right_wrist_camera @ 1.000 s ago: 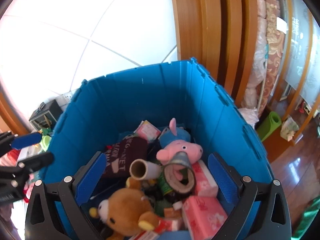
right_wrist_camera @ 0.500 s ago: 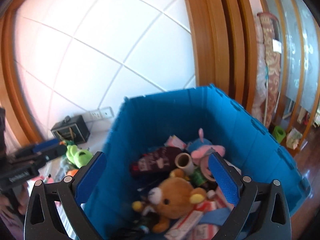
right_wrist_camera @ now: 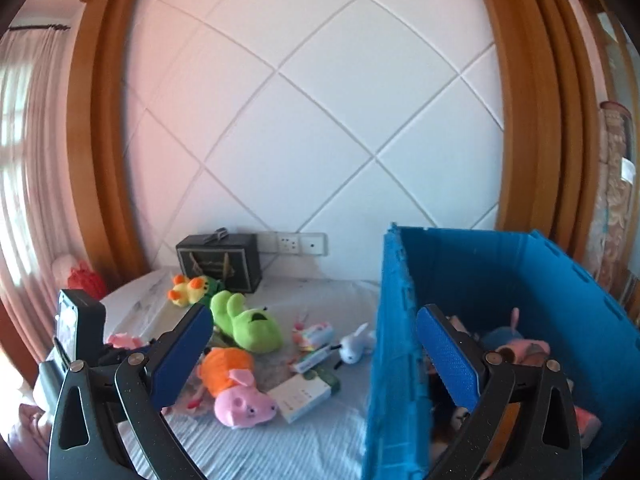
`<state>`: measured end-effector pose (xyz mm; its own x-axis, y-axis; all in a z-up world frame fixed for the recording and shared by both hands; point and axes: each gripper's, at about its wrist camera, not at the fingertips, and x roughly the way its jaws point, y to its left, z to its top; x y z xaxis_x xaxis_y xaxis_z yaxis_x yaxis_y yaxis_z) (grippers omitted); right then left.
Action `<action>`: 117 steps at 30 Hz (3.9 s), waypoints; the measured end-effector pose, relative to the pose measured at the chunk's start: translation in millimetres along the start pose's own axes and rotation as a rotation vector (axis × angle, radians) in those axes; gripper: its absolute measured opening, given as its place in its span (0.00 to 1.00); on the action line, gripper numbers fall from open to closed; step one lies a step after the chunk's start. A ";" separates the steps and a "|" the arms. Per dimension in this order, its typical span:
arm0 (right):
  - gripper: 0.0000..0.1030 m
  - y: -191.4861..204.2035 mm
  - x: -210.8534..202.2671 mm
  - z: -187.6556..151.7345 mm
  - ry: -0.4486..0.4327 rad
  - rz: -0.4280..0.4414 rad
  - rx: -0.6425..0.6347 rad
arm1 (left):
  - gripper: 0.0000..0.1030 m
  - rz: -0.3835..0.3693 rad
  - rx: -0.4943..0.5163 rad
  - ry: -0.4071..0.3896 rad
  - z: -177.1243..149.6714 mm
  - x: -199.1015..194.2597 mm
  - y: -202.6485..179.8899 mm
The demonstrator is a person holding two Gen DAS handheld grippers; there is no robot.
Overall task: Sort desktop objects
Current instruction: 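Move both grippers back to the toys on the bed, then reach both grippers toward the large pink pig plush in orange shirt, then grasp the pig plush's orange shirt with the left gripper while the right grips its head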
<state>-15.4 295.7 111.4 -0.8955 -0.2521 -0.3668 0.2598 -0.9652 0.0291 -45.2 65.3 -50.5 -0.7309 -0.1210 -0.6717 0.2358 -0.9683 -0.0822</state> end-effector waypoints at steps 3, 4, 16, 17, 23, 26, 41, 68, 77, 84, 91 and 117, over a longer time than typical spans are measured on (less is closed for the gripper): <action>1.00 23.0 28.5 -10.7 0.047 0.067 0.004 | 0.51 0.009 -0.020 0.030 -16.1 12.6 18.4; 1.00 29.3 39.6 -16.0 0.067 0.085 0.010 | 0.51 0.000 -0.025 0.046 -22.3 18.8 23.8; 1.00 53.0 169.3 -115.4 0.413 0.093 0.053 | 0.51 0.000 -0.050 0.222 -57.6 83.4 54.1; 1.00 51.4 176.4 -121.9 0.439 0.087 0.057 | 0.51 0.001 -0.046 0.231 -55.7 88.0 56.6; 1.00 55.3 217.6 -160.4 0.600 0.093 0.107 | 0.51 0.033 0.017 0.218 -28.3 112.2 80.0; 1.00 66.5 238.0 -179.7 0.671 0.093 0.136 | 0.51 0.045 0.043 0.235 -18.3 127.7 94.4; 1.00 65.8 294.2 -224.9 0.764 -0.139 0.122 | 0.51 -0.165 0.154 0.276 0.4 168.0 103.0; 1.00 30.3 340.4 -225.1 0.776 0.136 0.392 | 0.86 -0.265 0.209 0.459 -44.2 233.3 34.7; 0.91 34.6 333.5 -214.0 0.758 0.131 0.352 | 0.75 -0.258 0.236 0.377 -41.6 209.3 32.0; 0.82 44.2 313.2 -198.6 0.729 0.151 0.305 | 0.73 -0.259 0.238 0.346 -35.5 185.4 32.5; 1.00 48.5 306.4 -217.0 0.791 0.174 0.337 | 0.75 -0.227 0.227 0.418 -55.4 195.7 36.0; 0.97 45.7 342.0 -222.3 0.782 0.231 0.338 | 0.76 -0.186 0.257 0.397 -52.8 221.3 32.5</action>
<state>-229.5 180.7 -219.4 -0.2974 -0.4435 -0.8455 0.1727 -0.8959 0.4093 -165.4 18.5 -240.7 -0.4337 0.1025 -0.8952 -0.0767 -0.9941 -0.0767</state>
